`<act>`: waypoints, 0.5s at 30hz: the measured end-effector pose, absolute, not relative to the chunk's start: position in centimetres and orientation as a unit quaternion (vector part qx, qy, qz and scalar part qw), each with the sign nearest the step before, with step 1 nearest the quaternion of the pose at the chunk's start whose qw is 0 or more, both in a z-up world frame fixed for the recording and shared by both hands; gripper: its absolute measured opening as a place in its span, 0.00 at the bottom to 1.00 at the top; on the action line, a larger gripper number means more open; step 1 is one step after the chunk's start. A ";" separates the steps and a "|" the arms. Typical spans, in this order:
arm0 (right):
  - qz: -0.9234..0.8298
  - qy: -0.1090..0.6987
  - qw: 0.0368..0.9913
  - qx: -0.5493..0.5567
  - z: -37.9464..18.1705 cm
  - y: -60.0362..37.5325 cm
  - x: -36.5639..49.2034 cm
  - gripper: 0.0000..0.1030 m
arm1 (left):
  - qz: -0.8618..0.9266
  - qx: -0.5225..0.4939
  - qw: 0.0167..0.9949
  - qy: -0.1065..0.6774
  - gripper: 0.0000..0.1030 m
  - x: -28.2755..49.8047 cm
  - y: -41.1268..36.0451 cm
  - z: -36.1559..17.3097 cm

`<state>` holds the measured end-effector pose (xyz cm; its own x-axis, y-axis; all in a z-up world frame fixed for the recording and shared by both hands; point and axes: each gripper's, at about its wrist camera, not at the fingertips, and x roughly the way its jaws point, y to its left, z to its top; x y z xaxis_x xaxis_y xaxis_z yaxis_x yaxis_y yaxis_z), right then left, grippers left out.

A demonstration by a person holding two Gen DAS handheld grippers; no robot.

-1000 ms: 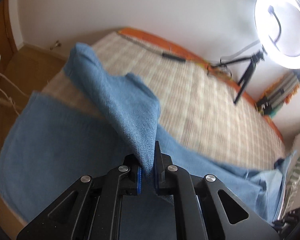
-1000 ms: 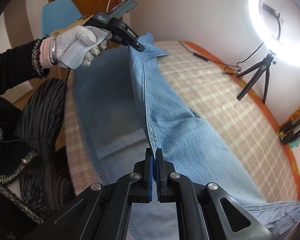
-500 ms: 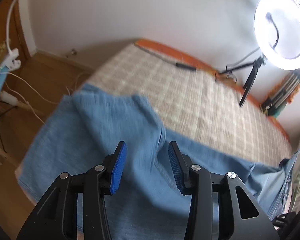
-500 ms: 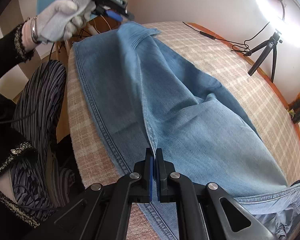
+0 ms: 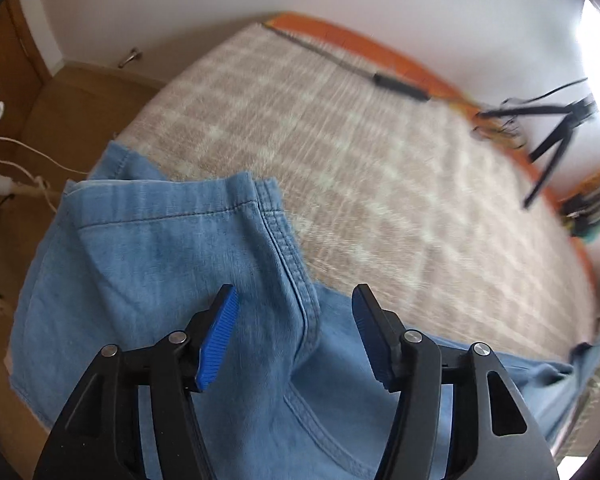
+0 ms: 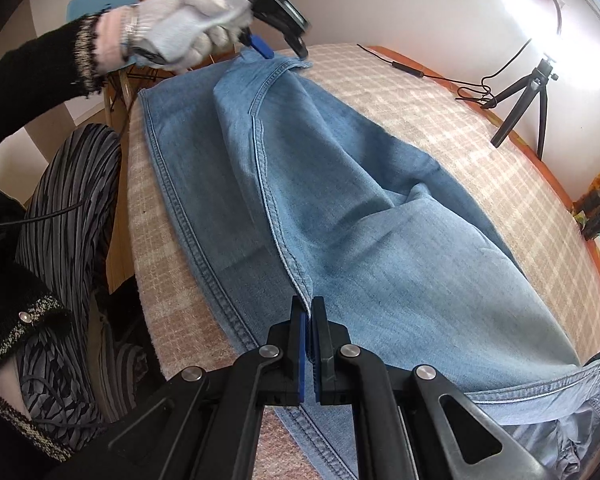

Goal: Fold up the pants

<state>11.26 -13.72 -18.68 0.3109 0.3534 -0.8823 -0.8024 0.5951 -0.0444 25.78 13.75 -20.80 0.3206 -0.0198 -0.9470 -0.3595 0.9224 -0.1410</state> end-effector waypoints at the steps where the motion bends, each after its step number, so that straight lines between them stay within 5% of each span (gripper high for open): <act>1: 0.375 0.452 0.771 -0.247 -18.8 -13.7 11.3 0.00 | 0.115 -0.155 0.794 0.577 0.57 26.1 13.7 -21.1; 4: 0.375 0.452 0.771 -0.245 -19.1 -13.8 11.4 0.00 | 0.137 -0.126 0.796 0.576 0.57 26.6 13.5 -22.1; 6: 0.374 0.452 0.772 -0.243 -19.2 -13.8 11.5 0.00 | 0.139 -0.129 0.800 0.568 0.48 26.3 13.9 -22.4; 9: 0.372 0.452 0.775 -0.238 -19.4 -13.9 11.6 0.00 | 0.149 -0.150 0.806 0.552 0.12 25.5 15.4 -22.2; 15: 0.370 0.447 0.778 -0.242 -19.3 -13.9 11.7 0.00 | 0.139 -0.223 0.828 0.495 0.06 20.5 19.6 -18.3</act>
